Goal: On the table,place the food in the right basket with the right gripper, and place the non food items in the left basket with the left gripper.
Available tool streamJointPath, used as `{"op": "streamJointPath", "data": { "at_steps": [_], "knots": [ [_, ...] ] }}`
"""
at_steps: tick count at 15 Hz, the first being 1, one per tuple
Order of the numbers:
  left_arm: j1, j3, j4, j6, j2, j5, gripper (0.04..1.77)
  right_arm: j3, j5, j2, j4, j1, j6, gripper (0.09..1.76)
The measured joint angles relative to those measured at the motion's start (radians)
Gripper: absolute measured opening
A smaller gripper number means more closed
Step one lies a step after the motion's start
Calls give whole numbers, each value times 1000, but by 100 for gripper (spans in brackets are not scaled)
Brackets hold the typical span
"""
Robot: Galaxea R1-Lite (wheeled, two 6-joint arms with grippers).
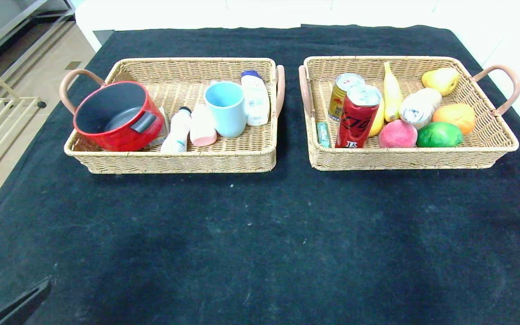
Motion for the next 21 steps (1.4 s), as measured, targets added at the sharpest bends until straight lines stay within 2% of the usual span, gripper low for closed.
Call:
{"op": "streamJointPath", "data": {
  "at_steps": [2, 6, 9, 11, 14, 21],
  "knots": [
    [79, -4, 22, 4, -72, -3, 172, 6, 0, -99, 109, -16, 0, 170],
    [216, -48, 28, 115, -138, -20, 172, -24, 4, -219, 202, -150, 2, 170],
    [294, -92, 73, 124, -151, -25, 172, -67, 4, -301, 320, -245, 8, 170],
    [344, -102, 140, 119, -176, -68, 172, -41, 5, -356, 348, -277, 8, 170],
    [424, -98, 207, 114, -234, -94, 172, 25, 26, -445, 356, -316, 7, 170],
    [501, 47, 209, 97, -393, -153, 172, 139, 137, -627, 356, -366, 4, 170]
  ]
}}
